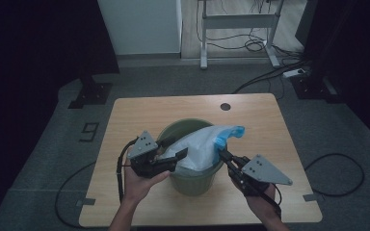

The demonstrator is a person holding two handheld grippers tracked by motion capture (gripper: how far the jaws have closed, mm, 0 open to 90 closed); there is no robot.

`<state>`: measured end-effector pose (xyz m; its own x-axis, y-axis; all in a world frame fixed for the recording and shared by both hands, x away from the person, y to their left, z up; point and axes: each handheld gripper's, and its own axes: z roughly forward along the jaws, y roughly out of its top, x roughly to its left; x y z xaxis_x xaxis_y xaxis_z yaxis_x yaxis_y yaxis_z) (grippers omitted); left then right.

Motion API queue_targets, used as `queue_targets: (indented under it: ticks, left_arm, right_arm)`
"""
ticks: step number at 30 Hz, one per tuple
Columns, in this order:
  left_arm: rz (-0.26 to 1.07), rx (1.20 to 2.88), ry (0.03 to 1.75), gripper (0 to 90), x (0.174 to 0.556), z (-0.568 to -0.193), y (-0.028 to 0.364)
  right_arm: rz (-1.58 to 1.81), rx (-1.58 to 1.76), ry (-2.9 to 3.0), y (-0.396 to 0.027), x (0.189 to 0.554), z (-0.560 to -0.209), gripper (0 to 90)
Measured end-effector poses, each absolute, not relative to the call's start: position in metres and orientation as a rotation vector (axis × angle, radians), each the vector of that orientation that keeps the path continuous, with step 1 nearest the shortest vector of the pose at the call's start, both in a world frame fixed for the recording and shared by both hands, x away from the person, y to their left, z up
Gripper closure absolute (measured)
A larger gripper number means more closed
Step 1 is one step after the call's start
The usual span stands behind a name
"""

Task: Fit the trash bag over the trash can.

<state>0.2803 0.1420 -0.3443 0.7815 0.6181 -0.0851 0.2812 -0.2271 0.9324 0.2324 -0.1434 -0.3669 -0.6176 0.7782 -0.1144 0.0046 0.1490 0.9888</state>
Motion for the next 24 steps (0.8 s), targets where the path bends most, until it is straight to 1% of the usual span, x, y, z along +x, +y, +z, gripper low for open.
queue_targets:
  ticks: [3, 4, 7, 10, 12, 17, 24]
  left_arm:
    - [0.342, 1.85, 0.675, 55.7, 0.282, -0.351, 0.14]
    - [0.342, 1.855, 0.667, 62.6, 0.282, -0.352, 0.14]
    - [0.344, 1.839, 0.65, 77.5, 0.28, -0.355, 0.14]
    - [0.363, 1.813, 0.642, 87.2, 0.279, -0.355, 0.14]
    - [0.374, 1.787, 0.641, 89.5, 0.278, -0.355, 0.141]
    - [0.404, 1.692, 0.641, 89.9, 0.275, -0.353, 0.148]
    - [0.396, 1.609, 0.668, 89.9, 0.274, -0.355, 0.158]
  right_arm:
    - [1.548, 0.74, 1.787, -0.142, 0.231, -0.367, 89.1]
    - [1.551, 0.733, 1.787, -0.142, 0.231, -0.367, 89.1]
    - [1.554, 0.735, 1.788, -0.142, 0.23, -0.367, 89.1]
    - [1.556, 0.734, 1.796, -0.142, 0.229, -0.368, 89.0]
    - [1.562, 0.735, 1.8, -0.142, 0.227, -0.37, 88.9]
    - [1.594, 0.752, 1.815, -0.148, 0.223, -0.377, 87.9]
    - [1.623, 0.772, 1.833, -0.155, 0.214, -0.387, 87.8]
